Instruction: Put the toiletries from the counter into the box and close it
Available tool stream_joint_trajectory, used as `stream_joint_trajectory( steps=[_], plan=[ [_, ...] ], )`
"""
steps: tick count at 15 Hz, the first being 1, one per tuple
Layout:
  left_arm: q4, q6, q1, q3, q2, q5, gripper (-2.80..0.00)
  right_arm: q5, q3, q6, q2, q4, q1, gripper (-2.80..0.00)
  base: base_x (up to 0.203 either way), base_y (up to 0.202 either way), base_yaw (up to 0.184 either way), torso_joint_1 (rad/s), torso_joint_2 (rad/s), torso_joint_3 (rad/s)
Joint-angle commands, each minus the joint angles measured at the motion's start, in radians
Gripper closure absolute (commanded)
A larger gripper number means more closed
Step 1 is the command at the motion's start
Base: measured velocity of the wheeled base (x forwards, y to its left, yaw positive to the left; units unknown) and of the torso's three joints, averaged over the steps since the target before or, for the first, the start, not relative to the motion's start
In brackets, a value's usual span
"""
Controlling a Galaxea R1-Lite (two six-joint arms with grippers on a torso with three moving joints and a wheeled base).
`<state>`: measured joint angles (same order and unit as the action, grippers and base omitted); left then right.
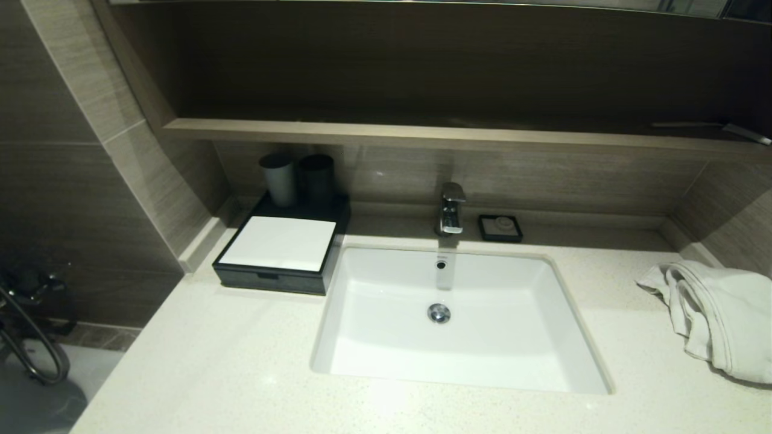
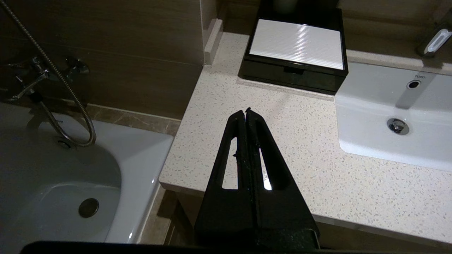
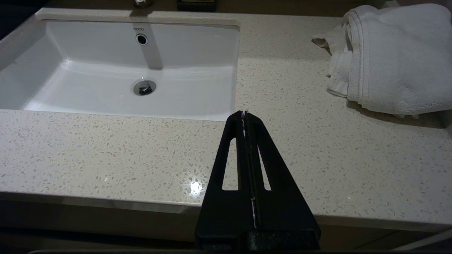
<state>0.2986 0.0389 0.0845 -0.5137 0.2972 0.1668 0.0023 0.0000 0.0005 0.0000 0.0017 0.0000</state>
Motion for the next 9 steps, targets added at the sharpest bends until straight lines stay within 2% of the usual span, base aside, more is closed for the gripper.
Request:
stream_joint_trajectory(
  steps=[1,7,9],
  plan=[
    [0.000,0.001,0.003,-0.004,0.013,0.000,0.00,0.001,0.000,-0.001,0.000,0.000,0.000,0.00,0.000,0.000,0.000,0.000,0.00,0.000],
    [-0.038,-0.002,0.004,0.007,0.022,0.000,0.00,0.001,0.000,-0.001,0.000,0.000,0.000,0.00,0.000,0.000,0.000,0.000,0.00,0.000],
    [-0.060,-0.006,-0.048,0.044,0.014,-0.020,0.00,0.001,0.000,-0.001,0.000,0.000,0.000,0.00,0.000,0.000,0.000,0.000,0.00,0.000]
  ],
)
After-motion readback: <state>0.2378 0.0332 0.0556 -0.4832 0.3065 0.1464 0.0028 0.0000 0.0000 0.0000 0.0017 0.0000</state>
